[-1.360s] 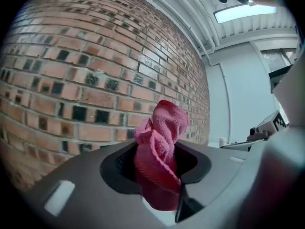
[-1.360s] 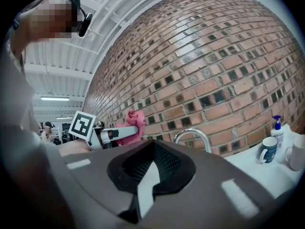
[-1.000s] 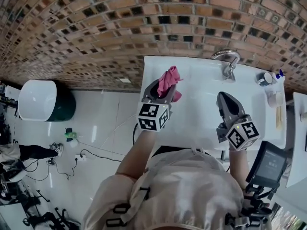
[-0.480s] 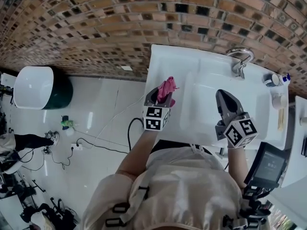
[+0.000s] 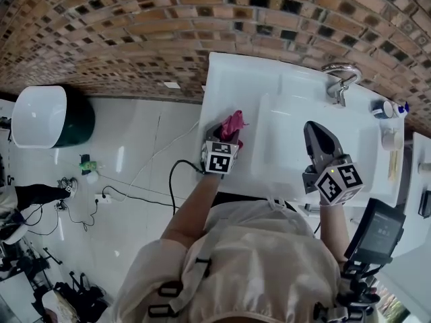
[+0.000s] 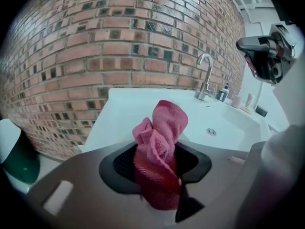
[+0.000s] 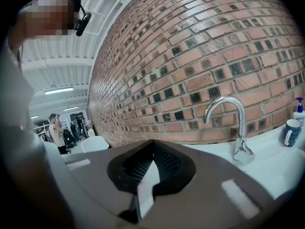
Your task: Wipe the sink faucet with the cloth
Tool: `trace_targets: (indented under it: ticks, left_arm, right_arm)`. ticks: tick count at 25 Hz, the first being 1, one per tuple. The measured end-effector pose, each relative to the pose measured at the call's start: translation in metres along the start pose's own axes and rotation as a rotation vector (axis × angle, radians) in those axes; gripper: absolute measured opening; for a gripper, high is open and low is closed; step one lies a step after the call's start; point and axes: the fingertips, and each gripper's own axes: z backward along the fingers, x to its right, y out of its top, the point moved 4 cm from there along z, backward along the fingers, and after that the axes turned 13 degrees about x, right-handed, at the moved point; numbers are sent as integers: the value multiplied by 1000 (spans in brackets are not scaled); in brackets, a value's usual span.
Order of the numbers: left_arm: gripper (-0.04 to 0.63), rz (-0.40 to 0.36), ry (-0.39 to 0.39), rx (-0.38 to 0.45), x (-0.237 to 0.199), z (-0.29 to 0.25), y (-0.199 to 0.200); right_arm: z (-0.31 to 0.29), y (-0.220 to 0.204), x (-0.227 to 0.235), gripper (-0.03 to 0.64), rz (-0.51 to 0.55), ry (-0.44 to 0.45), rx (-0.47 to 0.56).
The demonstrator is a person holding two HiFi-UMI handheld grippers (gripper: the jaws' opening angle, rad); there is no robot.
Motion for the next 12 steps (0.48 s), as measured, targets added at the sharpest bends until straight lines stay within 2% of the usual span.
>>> trace_targets:
  ticks: [4,7,8,12]
  left_arm:
    - [200,-20,-45,-46,6,-4,-14]
    - [327,-59,-65,-37,9,0,-6]
    - [348,-65,-71,-36,9,1,-2]
    - [364,-50,-89,0,8,13,31]
  right_arm:
    - [-6,2,-3,-10,-11,4,7]
    - [-10,8,-3,-9,-22,-3,23]
    - [-12,10,-1,-10,-28,-7,29]
    - [-18,15,0,-10,-57,-16,56]
